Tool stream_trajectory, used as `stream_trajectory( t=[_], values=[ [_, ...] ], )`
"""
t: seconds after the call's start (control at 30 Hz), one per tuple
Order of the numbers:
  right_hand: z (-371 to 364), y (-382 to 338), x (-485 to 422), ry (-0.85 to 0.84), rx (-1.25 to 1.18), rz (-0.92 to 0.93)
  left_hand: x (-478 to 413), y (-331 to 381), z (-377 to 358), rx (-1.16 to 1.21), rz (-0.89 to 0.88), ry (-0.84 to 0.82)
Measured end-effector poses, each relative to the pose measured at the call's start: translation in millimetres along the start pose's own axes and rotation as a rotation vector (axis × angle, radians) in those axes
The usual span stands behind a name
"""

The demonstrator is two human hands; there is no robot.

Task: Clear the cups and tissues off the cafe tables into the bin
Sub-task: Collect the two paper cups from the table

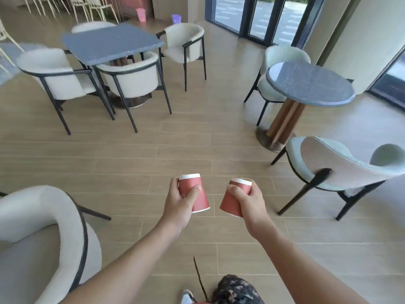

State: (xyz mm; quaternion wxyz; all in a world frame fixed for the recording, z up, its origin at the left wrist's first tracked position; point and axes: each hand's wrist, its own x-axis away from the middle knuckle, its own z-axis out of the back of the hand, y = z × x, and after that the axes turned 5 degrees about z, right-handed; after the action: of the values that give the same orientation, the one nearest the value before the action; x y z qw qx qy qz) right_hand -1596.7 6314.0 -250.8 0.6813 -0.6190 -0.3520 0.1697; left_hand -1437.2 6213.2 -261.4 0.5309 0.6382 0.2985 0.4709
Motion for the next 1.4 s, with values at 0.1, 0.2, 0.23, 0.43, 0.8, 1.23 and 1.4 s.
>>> stream_trajectory(
  t=[0.1, 0.2, 0.23, 0.43, 0.8, 1.23, 1.4],
  values=[
    [-9, -8, -66, 0.007, -0.012, -0.024, -63, 12, -17, -0.005, 0.000, 0.005],
    [-12, -17, -140, 0.016, -0.027, -0.018, -134, 23, -45, -0.016, -0.006, -0.003],
    [-11, -22, -167, 0.024, -0.032, -0.014, -160, 28, -56, -0.017, -0.001, -0.007],
    [4, -79, -339, 0.018, -0.074, -0.009, -310, 80, -132, -0.023, 0.000, 0.004],
    [11, -170, -582, 0.004, -0.033, 0.031, -529, 162, -242, 0.019, -0.015, -0.028],
    [-59, -244, -904, 0.044, 0.026, 0.026, -850, 245, -308, -0.031, -0.070, -0.077],
    [-91, -287, -1012, 0.030, -0.001, 0.022, -967, 299, -329, -0.034, -0.069, -0.089]
  ],
)
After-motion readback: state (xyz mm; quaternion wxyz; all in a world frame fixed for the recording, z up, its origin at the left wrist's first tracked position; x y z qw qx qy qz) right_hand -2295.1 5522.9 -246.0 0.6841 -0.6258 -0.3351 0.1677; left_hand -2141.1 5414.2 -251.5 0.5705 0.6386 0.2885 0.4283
